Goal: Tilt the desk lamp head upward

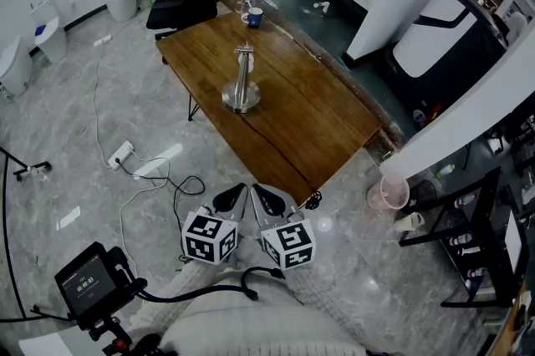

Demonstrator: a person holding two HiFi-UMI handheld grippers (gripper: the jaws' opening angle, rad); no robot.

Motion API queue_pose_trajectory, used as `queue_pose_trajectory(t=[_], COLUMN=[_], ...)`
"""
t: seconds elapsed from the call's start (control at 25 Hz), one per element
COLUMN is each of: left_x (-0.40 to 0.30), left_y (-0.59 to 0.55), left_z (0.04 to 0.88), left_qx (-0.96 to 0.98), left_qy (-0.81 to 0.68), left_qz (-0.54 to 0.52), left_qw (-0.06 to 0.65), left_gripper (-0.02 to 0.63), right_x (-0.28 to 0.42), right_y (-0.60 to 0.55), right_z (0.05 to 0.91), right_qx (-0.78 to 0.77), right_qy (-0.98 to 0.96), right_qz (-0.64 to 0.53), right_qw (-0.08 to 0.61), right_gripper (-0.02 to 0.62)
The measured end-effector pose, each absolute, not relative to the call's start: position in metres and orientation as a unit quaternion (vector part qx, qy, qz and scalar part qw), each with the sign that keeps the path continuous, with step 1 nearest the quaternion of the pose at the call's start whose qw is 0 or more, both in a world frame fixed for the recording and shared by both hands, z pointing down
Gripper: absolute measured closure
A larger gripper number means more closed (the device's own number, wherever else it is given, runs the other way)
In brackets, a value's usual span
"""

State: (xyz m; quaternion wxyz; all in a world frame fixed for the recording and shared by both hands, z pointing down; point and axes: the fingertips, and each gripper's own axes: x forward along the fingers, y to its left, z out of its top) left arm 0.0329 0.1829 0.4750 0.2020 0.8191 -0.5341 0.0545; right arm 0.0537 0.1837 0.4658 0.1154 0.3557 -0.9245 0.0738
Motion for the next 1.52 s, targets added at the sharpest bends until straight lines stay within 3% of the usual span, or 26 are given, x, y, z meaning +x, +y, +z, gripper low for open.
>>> queue_pose_trajectory(t=[0.24,0.8,1.28,1.52], left_x=[0.029,-0.061,-0.072,-0.078], left_y=[0.161,-0.031,-0.115,-0.151], left_z=[0.468,0.463,0.483,0.479], left_qx=[0.821,0.846,0.851,0.860], left_qy=[-0.533,-0.492,-0.468,-0.414], left_qz=[0.049,0.055,0.062,0.033], left_qw=[0.198,0.198,0.229,0.295], left_gripper=[0.598,0.598,0.598,0.597], right_x=[0.048,-0.026,-0.033,-0.041], right_y=[0.160,-0.032,-0.116,-0.158], right_z=[0.456,0.461,0.492,0.508], right_qx=[0.348,0.414,0.433,0.412], right_qy=[-0.929,-0.901,-0.885,-0.888], right_qz=[0.079,0.099,0.110,0.091], right_qw=[0.095,0.081,0.134,0.183], right_gripper=[0.600,0.600,0.515,0.489])
